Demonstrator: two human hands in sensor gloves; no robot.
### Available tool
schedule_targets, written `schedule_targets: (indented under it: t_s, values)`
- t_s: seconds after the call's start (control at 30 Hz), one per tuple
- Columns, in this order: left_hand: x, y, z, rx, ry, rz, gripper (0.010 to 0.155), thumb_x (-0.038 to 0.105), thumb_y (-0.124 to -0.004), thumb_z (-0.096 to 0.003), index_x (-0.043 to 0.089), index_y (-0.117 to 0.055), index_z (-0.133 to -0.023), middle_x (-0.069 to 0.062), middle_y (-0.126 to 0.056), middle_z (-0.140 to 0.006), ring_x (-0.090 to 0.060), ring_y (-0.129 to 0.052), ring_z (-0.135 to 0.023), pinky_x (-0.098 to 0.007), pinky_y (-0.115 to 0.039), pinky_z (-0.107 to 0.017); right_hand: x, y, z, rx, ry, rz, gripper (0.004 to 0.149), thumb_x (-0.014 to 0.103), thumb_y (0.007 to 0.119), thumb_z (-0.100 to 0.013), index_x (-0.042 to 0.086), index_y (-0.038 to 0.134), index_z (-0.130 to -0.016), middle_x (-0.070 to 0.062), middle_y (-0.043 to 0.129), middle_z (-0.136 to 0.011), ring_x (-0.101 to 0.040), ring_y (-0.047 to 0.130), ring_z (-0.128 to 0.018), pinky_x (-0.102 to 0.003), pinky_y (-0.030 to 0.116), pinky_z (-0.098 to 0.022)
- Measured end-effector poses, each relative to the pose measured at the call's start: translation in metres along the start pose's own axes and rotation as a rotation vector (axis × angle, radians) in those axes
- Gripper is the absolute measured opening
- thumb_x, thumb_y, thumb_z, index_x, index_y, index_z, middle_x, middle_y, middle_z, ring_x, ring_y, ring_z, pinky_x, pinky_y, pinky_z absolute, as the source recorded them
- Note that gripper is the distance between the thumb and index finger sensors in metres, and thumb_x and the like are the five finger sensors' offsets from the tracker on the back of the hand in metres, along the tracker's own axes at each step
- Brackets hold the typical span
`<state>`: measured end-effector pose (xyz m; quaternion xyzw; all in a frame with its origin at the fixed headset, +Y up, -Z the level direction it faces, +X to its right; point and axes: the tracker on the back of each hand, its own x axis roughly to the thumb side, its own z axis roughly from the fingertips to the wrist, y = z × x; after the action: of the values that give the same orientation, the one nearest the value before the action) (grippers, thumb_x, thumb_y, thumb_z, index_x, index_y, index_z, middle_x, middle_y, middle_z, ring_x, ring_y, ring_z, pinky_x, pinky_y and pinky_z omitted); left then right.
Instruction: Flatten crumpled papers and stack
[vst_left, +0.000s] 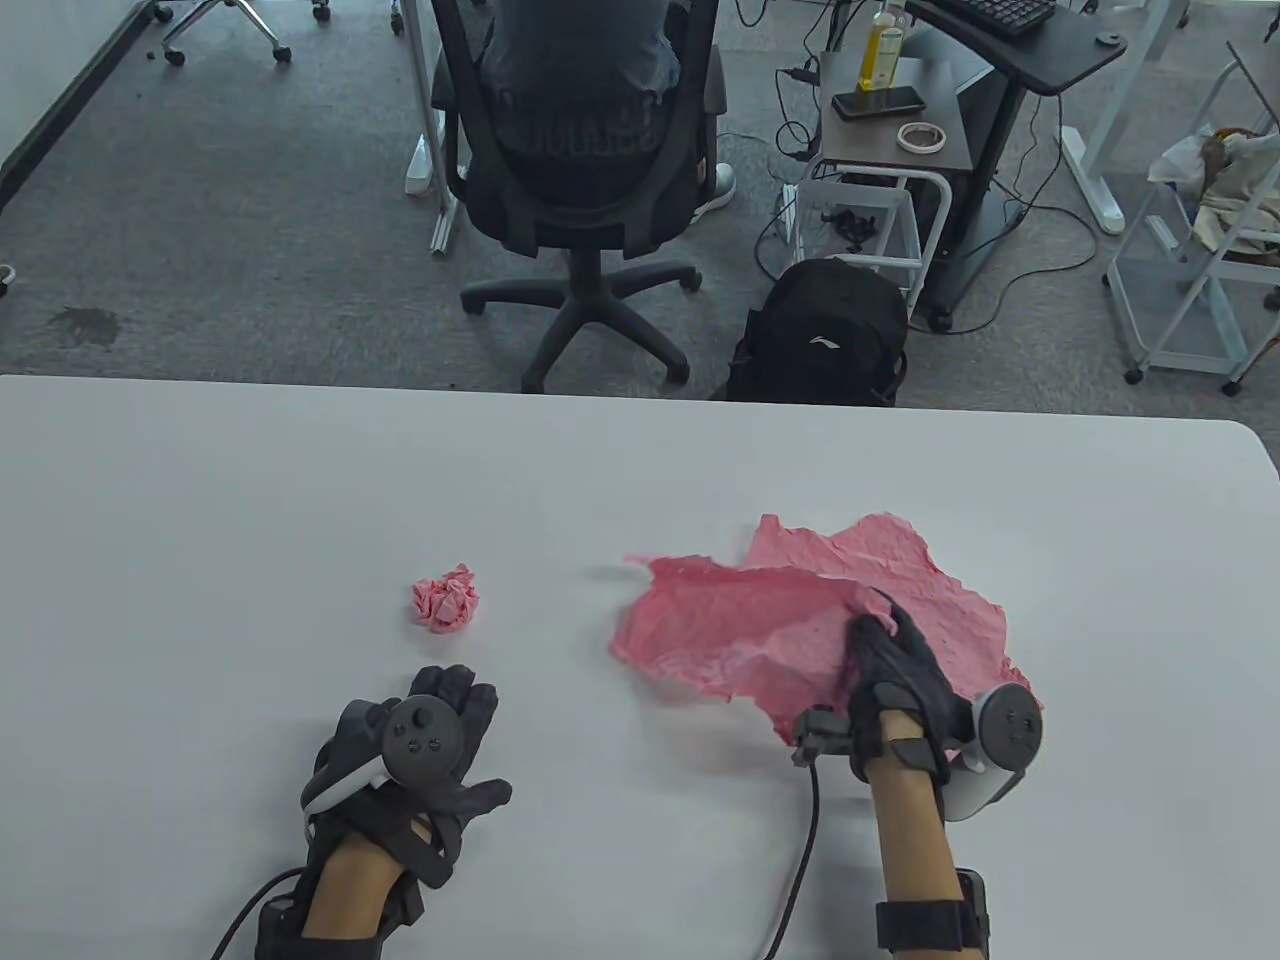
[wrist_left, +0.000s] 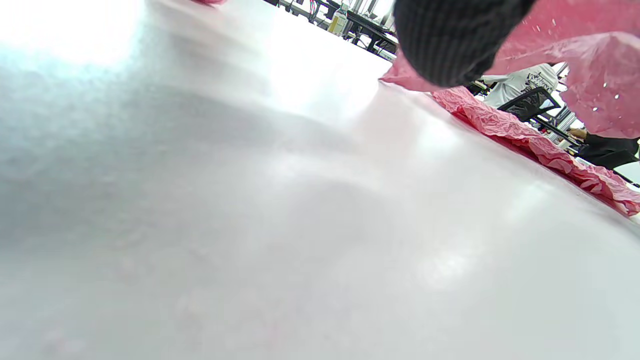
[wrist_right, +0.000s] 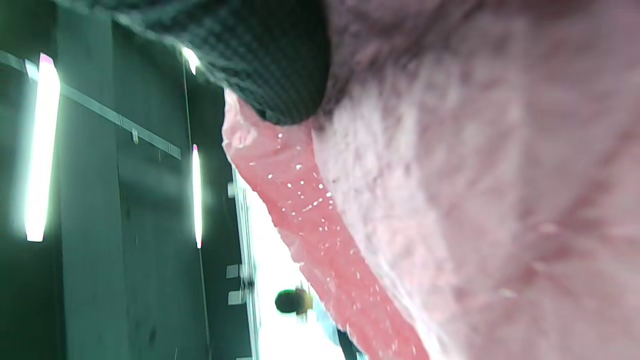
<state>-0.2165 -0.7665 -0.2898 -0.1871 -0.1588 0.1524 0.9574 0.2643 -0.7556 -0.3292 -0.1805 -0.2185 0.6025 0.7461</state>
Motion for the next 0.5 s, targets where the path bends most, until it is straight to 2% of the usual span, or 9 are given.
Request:
schedule_targets:
  t_s: [0.03, 0.1, 0.13, 0.2, 0.27, 0.5]
  values:
    - [0.000, 0.000, -0.001, -0.002, 0.001, -0.001, 0.091, 0.056, -0.077, -0.0472, 0.019, -0.024, -0.112, -0.011, -0.006, -0.112, -0.040, -0.002, -0.109, -0.069, -0.016, -0.073, 0.000, -0.012, -0.006, -0.085, -0.026, -0.001, 0.042, 0.020, 0.082, -0.046, 0.003, 0.079, -0.084, -0.023, 0.100, -0.065, -0.033, 0.110, -0.039, -0.039, 0.095, -0.020]
    - [0.001, 0.001, -0.001, -0.001, -0.001, -0.009, 0.091, 0.056, -0.077, -0.0473, 0.019, -0.024, -0.112, -0.010, -0.006, -0.112, -0.040, -0.002, -0.109, -0.069, -0.016, -0.073, 0.000, -0.029, -0.012, -0.177, -0.034, 0.039, 0.043, 0.020, 0.081, -0.047, 0.003, 0.078, -0.085, -0.023, 0.099, -0.067, -0.035, 0.109, -0.041, -0.041, 0.094, -0.022]
    - [0.000, 0.001, -0.001, 0.002, -0.003, -0.010, 0.091, 0.056, -0.077, -0.0472, 0.019, -0.024, -0.112, -0.011, -0.006, -0.112, -0.040, -0.002, -0.109, -0.069, -0.016, -0.073, 0.000, -0.035, -0.014, -0.184, -0.025, 0.083, 0.044, 0.020, 0.081, -0.047, 0.003, 0.075, -0.087, -0.023, 0.099, -0.068, -0.036, 0.108, -0.043, -0.042, 0.093, -0.023]
    - [-0.001, 0.001, -0.001, 0.008, 0.003, -0.009, 0.091, 0.056, -0.077, -0.0472, 0.019, -0.024, -0.112, -0.011, -0.006, -0.112, -0.040, -0.002, -0.109, -0.069, -0.016, -0.073, 0.000, -0.042, -0.018, -0.141, -0.005, 0.227, 0.051, 0.021, 0.079, -0.048, 0.003, 0.066, -0.094, -0.025, 0.092, -0.077, -0.042, 0.102, -0.052, -0.047, 0.089, -0.031]
    - [-0.002, 0.001, -0.002, 0.009, 0.016, -0.014, 0.091, 0.056, -0.076, -0.0475, 0.019, -0.024, -0.112, -0.011, -0.006, -0.112, -0.040, -0.002, -0.109, -0.069, -0.016, -0.073, 0.003, -0.043, -0.018, -0.131, 0.000, 0.338, 0.062, 0.023, 0.082, -0.047, 0.002, 0.054, -0.099, -0.033, 0.077, -0.088, -0.052, 0.091, -0.063, -0.056, 0.080, -0.038]
    - [-0.010, 0.014, 0.009, 0.192, 0.107, -0.038, 0.093, 0.053, -0.077, -0.0479, 0.019, -0.018, -0.111, -0.016, -0.018, -0.114, -0.045, -0.019, -0.111, -0.069, -0.029, -0.075, 0.029, -0.033, 0.004, -0.101, -0.254, 0.679, 0.068, 0.026, 0.084, -0.048, 0.007, 0.048, -0.103, -0.032, 0.057, -0.101, -0.059, 0.070, -0.081, -0.064, 0.066, -0.051]
